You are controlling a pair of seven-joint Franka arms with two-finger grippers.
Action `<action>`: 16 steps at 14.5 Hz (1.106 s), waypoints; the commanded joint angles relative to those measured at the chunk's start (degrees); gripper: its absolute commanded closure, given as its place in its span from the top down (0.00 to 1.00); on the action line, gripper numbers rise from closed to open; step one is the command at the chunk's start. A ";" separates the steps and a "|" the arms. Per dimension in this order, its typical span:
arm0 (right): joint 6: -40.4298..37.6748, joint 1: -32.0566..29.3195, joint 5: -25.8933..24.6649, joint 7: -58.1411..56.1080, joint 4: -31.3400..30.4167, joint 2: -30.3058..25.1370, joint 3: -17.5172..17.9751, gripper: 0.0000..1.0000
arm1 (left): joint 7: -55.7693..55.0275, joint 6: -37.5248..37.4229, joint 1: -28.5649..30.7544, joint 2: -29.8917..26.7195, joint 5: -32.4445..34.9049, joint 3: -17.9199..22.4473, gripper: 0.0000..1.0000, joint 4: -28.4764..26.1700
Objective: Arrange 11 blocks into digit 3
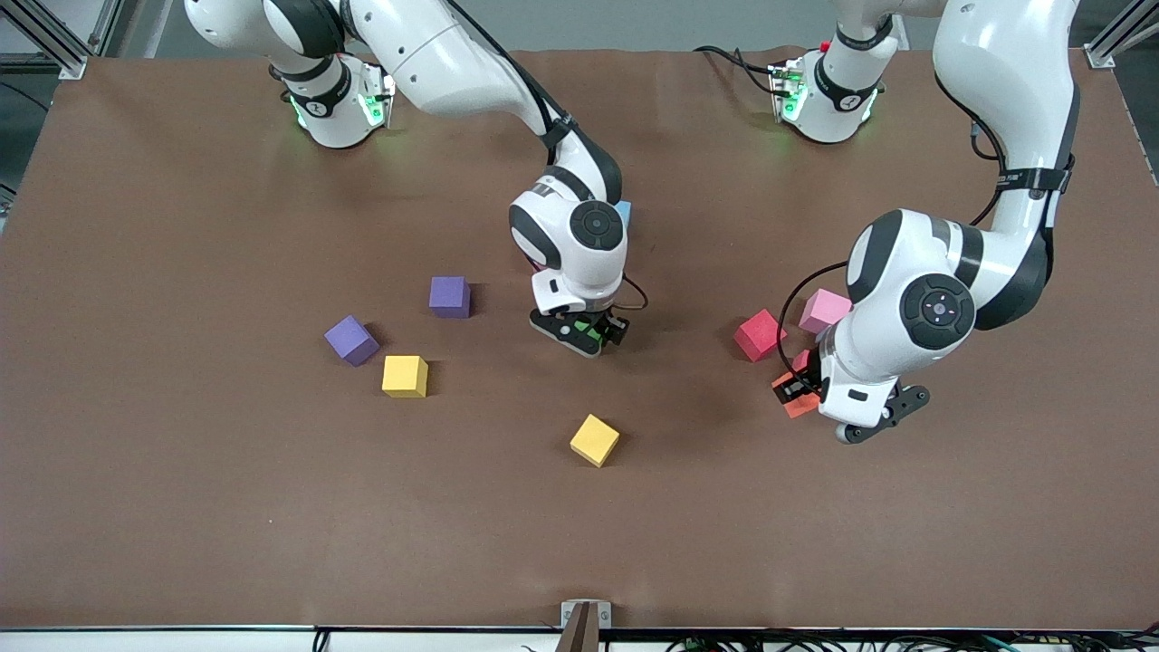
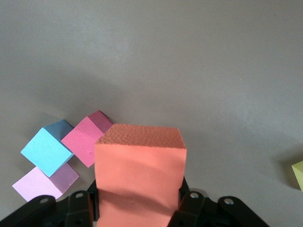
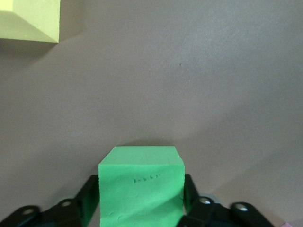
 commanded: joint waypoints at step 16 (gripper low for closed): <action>5.15 -3.66 3.82 -42.33 -24.93 -19.48 0.63 0.03 | -2.00 1.38 -0.23 0.37 -1.05 -0.11 0.44 -0.25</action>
